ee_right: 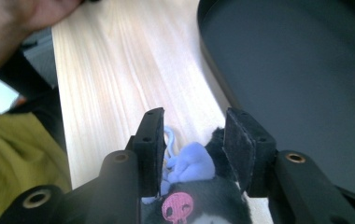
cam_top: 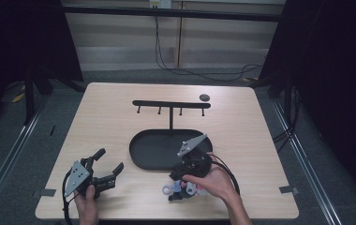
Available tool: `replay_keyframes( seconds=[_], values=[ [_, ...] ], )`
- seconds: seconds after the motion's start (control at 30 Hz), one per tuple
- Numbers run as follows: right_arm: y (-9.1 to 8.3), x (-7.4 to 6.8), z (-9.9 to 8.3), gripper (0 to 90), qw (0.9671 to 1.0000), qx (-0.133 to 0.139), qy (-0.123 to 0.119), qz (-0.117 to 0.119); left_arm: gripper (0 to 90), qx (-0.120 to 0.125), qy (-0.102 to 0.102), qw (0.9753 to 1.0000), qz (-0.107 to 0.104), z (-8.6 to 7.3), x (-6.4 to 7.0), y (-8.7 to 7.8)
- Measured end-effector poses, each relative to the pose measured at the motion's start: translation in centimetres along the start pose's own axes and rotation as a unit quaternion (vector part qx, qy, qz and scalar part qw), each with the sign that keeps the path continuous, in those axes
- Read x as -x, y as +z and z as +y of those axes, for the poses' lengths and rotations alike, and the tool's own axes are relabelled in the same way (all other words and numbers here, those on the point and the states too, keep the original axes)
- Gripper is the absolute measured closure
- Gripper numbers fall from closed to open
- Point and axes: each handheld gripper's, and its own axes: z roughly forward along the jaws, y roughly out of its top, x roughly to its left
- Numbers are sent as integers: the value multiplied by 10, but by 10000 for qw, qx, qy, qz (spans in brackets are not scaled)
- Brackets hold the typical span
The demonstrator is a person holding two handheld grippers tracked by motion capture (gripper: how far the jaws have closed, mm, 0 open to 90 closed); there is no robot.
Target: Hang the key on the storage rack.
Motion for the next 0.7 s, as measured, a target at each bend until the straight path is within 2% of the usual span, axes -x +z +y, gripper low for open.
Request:
replay_keyframes(
  seconds=[0.1,0.23,0.33,0.4,0.47,0.6,0.7],
  values=[
    [4,-2,7,622,9997,-213,-117,92,150,28,-25,10000,4,0,0,0],
    [6,-3,11,646,9990,-397,-146,176,151,22,-39,10000,-2,0,1,0],
    [10,-3,19,656,9975,-629,-241,234,150,23,-40,10000,-2,0,1,0],
    [12,-3,20,658,9970,-682,-267,237,150,27,-33,10000,4,0,1,0],
    [17,-3,26,663,9949,-889,-346,329,151,25,-25,10000,3,0,0,0],
    [24,0,29,666,9929,-1046,-342,458,150,19,-37,10000,-5,0,1,0],
    [33,3,31,683,9892,-1316,-384,523,150,17,-32,10000,-7,0,0,0]
  ],
)
